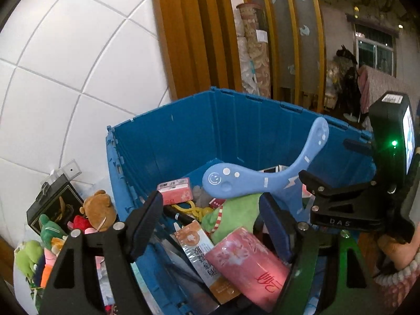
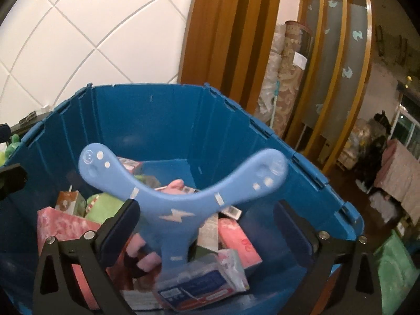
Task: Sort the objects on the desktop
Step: 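Open both tools to drop the tissue pack and floss box into the bin, then move both open tools back over the table items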
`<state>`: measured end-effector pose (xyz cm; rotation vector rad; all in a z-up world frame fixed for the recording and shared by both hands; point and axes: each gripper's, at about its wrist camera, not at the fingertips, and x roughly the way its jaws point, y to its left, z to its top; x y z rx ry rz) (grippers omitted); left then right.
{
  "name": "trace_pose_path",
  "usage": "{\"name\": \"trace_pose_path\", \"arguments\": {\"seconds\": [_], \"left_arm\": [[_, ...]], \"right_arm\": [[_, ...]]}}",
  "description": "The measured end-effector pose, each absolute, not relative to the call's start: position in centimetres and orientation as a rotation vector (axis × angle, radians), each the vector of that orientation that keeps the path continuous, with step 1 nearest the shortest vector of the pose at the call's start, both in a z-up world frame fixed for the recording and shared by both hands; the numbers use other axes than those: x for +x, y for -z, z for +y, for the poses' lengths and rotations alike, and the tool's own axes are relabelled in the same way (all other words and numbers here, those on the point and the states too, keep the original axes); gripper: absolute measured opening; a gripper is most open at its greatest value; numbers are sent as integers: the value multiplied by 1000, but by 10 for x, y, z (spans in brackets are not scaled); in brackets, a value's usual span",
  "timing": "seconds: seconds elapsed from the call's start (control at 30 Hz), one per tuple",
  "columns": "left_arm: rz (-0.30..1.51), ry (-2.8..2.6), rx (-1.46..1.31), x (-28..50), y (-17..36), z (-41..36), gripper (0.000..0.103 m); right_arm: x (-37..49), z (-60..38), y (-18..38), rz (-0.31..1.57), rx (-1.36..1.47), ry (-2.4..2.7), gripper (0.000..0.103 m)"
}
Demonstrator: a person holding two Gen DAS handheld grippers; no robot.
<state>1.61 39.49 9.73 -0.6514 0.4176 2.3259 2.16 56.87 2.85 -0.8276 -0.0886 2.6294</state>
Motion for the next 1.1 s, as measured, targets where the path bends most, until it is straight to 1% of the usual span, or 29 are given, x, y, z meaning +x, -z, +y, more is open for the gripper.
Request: {"name": "trace_pose_path", "arguments": {"seconds": [0.13,0.23,0.3,0.33,0.37,0.5,0.8,0.93,1.1], "left_arm": [[342,-2377,-611,17,-100,372,75],[289,-2429,-587,16,-104,350,83],[257,-2483,-568,15,-104,329,85],[246,-2505,-563,14,-104,319,89],[237,-2529,-567,12,-102,308,90],[188,-2617,-635,-3,-91,256,90],[61,-2792,-854,-36,-53,123,90],[24,-2843,-929,-44,-38,69,90],[-49,-2890,-1036,-51,-14,1,90]], "right_arm": [[26,575,-29,-25,-768,-2642,103],[27,577,-30,-8,-753,-2656,103],[27,576,-30,-21,-761,-2629,103],[27,575,-29,-27,-758,-2605,103],[26,575,-29,-27,-759,-2586,103],[30,562,-37,49,-733,-2639,103],[44,452,-91,-74,-568,-2852,103],[40,398,-103,-146,-543,-2927,103],[34,335,-111,-187,-548,-3023,103]]}}
